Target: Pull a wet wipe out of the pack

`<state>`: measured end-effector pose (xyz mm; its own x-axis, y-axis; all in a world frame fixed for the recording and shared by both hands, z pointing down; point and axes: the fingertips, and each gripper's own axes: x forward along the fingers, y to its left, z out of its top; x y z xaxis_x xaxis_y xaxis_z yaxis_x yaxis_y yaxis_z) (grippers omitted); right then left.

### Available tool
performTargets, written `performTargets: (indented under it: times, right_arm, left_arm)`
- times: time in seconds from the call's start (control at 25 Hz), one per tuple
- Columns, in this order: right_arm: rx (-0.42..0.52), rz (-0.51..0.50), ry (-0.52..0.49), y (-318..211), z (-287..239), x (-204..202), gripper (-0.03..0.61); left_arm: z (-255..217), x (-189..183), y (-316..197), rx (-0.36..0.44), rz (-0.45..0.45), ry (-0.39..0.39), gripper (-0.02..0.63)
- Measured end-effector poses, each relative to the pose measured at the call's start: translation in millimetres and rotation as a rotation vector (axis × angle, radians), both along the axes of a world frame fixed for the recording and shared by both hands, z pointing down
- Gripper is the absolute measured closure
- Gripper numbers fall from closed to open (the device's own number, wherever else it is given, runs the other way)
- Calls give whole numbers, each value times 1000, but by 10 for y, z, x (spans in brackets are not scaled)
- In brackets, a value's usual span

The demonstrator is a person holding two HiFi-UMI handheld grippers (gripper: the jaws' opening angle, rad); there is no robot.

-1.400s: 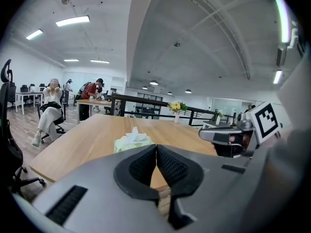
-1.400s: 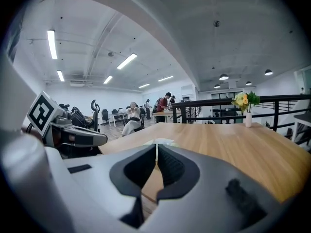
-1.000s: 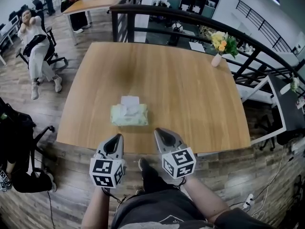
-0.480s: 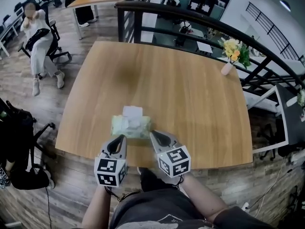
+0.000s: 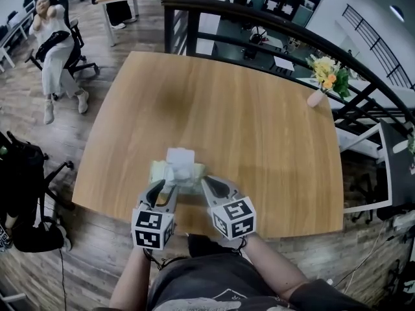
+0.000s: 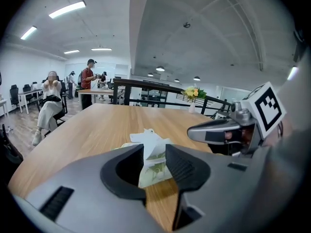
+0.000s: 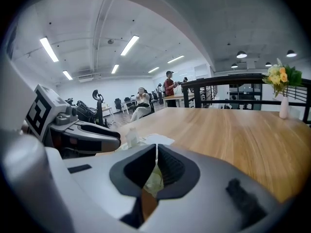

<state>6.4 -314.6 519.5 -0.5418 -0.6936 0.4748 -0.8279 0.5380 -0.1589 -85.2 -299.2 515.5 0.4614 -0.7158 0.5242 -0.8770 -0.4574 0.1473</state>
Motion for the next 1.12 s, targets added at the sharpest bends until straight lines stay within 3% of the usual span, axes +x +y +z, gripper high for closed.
performTargets:
  times: [0.24, 0.56, 0.76, 1.0, 1.12]
  right_arm:
    - [-18, -29, 11, -70, 82, -22, 552]
    - [-26, -90, 17, -121, 124, -142, 552]
    - [-40, -141, 8, -138, 166, -231, 551]
    - [-52, -233, 4, -106, 204, -391, 548]
    - [-67, -271, 29, -81, 270, -452, 478]
  left_arm:
    - [50, -3, -126, 2, -4, -42, 449]
    - [39, -40, -266, 22, -65, -75, 451]
    - [34, -158, -315, 29, -105, -86, 585]
    - [45, -197, -344, 25, -100, -67, 600]
    - [59, -208, -342, 24, -101, -65, 600]
